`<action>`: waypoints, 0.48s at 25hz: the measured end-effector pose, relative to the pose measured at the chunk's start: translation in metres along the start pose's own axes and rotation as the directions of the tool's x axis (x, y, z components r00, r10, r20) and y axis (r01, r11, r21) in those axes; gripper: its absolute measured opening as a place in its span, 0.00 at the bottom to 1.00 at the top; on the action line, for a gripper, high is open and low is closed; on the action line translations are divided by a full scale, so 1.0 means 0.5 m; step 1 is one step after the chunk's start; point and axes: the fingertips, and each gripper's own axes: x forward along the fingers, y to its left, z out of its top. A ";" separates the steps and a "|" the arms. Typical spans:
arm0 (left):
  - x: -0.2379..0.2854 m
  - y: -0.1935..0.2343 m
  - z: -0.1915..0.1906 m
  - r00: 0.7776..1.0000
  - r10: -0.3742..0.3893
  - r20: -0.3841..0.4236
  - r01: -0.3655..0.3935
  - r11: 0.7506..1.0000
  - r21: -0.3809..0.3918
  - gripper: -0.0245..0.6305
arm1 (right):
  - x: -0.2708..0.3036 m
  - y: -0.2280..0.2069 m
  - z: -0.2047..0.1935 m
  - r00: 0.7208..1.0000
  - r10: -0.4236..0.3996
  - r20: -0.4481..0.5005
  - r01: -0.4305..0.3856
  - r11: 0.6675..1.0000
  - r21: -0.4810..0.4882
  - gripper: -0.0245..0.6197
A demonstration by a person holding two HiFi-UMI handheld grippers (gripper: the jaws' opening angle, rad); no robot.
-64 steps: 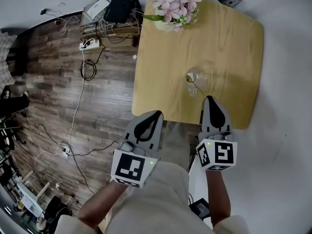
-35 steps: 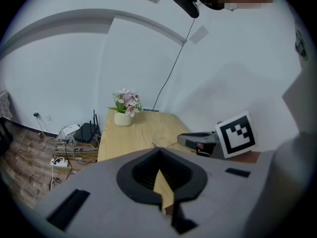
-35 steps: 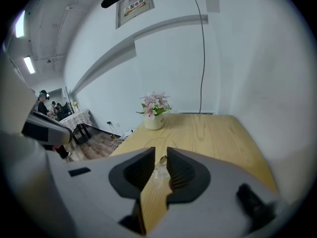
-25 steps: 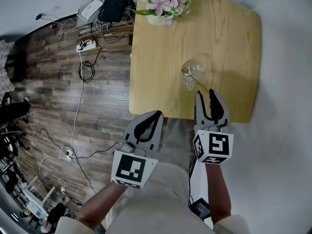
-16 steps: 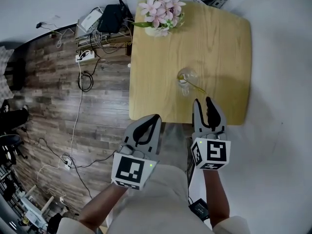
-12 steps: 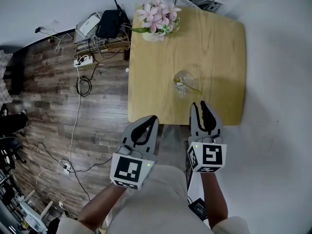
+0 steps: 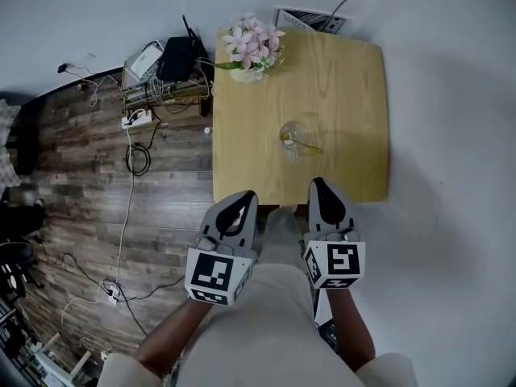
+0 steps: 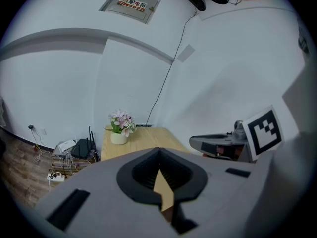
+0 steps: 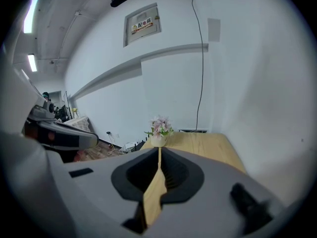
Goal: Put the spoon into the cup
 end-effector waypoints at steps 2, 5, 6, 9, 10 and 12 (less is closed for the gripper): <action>-0.013 -0.005 0.008 1.000 -0.004 0.011 0.004 1.000 -0.002 0.05 | -0.020 0.007 0.009 1.000 -0.005 0.009 0.005 1.000 0.003 0.10; -0.033 -0.012 0.021 0.999 -0.007 0.031 0.007 1.000 -0.004 0.05 | -0.050 0.016 0.025 1.000 -0.009 0.027 0.009 1.000 0.005 0.10; -0.039 -0.012 0.027 0.999 -0.007 0.040 0.007 1.000 -0.005 0.05 | -0.058 0.018 0.031 0.999 -0.009 0.034 0.009 1.000 0.003 0.10; -0.057 -0.013 0.039 0.998 -0.009 0.065 0.009 1.000 -0.004 0.05 | -0.079 0.026 0.046 0.999 -0.010 0.052 0.010 1.000 -0.005 0.10; -0.064 -0.013 0.043 0.997 -0.010 0.071 0.010 1.000 -0.002 0.05 | -0.087 0.028 0.051 0.998 -0.010 0.058 0.010 1.000 -0.008 0.10; -0.076 -0.014 0.052 0.996 -0.010 0.085 0.010 1.000 0.001 0.05 | -0.102 0.033 0.061 0.997 -0.009 0.071 0.010 1.000 -0.015 0.10</action>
